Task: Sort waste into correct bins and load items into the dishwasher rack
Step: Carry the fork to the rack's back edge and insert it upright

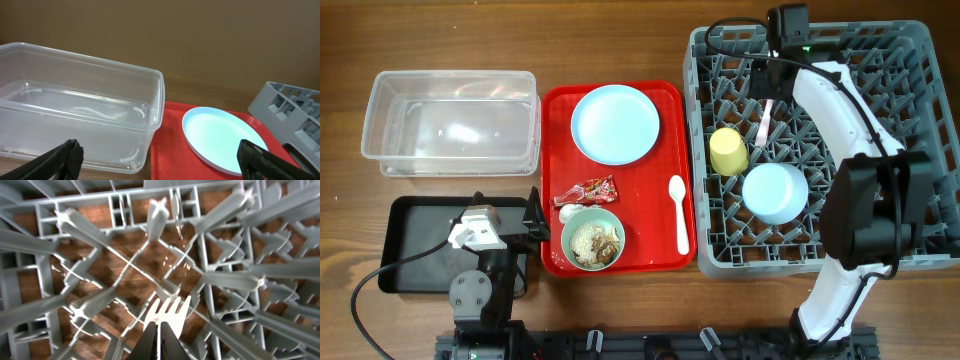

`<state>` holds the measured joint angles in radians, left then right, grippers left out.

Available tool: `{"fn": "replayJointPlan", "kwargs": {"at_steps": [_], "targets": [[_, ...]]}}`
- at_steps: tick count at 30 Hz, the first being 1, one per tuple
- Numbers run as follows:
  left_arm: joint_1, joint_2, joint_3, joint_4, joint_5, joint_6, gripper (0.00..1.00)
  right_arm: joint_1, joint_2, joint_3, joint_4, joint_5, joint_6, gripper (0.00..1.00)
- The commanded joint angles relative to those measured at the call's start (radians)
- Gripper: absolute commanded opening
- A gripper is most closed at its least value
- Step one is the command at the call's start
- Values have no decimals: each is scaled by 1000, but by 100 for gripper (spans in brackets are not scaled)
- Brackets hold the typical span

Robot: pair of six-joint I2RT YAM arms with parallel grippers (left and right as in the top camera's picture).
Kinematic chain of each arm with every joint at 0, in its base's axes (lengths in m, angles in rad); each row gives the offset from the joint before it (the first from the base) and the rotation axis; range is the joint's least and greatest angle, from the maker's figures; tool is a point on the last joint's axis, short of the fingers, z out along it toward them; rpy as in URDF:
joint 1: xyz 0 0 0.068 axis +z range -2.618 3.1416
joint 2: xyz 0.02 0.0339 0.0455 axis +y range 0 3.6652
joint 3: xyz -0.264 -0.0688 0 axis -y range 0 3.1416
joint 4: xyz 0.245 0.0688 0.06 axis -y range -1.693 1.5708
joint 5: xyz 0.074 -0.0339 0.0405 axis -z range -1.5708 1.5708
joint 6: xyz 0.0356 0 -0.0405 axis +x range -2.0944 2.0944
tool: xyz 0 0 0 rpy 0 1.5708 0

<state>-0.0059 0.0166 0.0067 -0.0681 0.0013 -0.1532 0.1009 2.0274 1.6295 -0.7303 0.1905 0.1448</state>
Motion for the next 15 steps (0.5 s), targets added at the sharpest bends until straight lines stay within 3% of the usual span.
{"fn": "replayJointPlan", "kwargs": {"at_steps": [1,2,3,7,10,15], "targets": [[-3,3,-1,-8,9,19,100,-4,-58,27,11,-5,-36,23],[-3,3,-1,-8,9,19,100,-5,-55,24,10,-5,-6,47],[-3,3,-1,-8,9,19,100,-11,-55,7,13,-5,40,55],[-3,3,-1,-7,9,19,100,-40,-36,-26,35,-72,78,68],[-3,3,-1,-7,9,19,100,-63,-7,-52,55,-159,74,69],[-3,3,-1,-8,8,19,100,-66,13,-83,91,-201,57,57]]}}
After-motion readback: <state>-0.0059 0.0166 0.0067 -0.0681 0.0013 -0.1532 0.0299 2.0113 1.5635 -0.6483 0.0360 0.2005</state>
